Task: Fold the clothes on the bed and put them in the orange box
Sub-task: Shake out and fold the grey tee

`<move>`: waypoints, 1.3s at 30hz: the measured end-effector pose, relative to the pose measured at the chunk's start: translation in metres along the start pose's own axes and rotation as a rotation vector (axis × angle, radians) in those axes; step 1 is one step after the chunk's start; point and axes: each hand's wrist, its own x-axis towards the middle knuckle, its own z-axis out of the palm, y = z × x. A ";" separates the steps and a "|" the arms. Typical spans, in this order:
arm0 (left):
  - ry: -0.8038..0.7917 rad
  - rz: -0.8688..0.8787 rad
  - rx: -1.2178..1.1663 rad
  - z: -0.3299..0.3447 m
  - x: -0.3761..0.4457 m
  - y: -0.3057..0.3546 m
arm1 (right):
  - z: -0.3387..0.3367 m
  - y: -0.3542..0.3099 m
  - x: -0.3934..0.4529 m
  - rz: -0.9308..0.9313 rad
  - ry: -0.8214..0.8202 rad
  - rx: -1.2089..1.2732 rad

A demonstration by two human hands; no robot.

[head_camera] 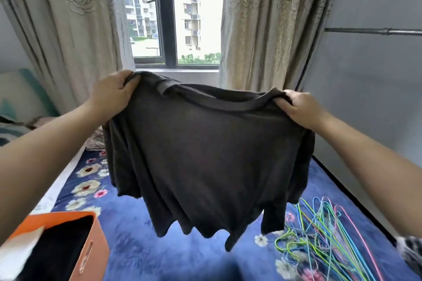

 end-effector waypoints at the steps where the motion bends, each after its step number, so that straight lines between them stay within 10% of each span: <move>1: -0.103 0.019 0.016 -0.004 -0.007 -0.006 | -0.005 0.002 -0.007 -0.029 -0.149 -0.115; 8: -1.072 -0.147 0.234 -0.029 -0.050 -0.023 | -0.021 -0.034 -0.052 0.091 -0.810 -0.885; 15: -1.430 -0.331 0.254 -0.052 -0.067 -0.015 | -0.037 -0.080 -0.053 0.323 -1.086 -1.121; 28: -1.020 -0.624 -0.171 0.050 -0.054 -0.085 | 0.067 -0.028 -0.003 0.371 -0.686 -0.993; 39: -0.660 -0.713 0.255 0.254 -0.126 -0.176 | 0.267 0.127 0.014 0.364 -0.689 -0.733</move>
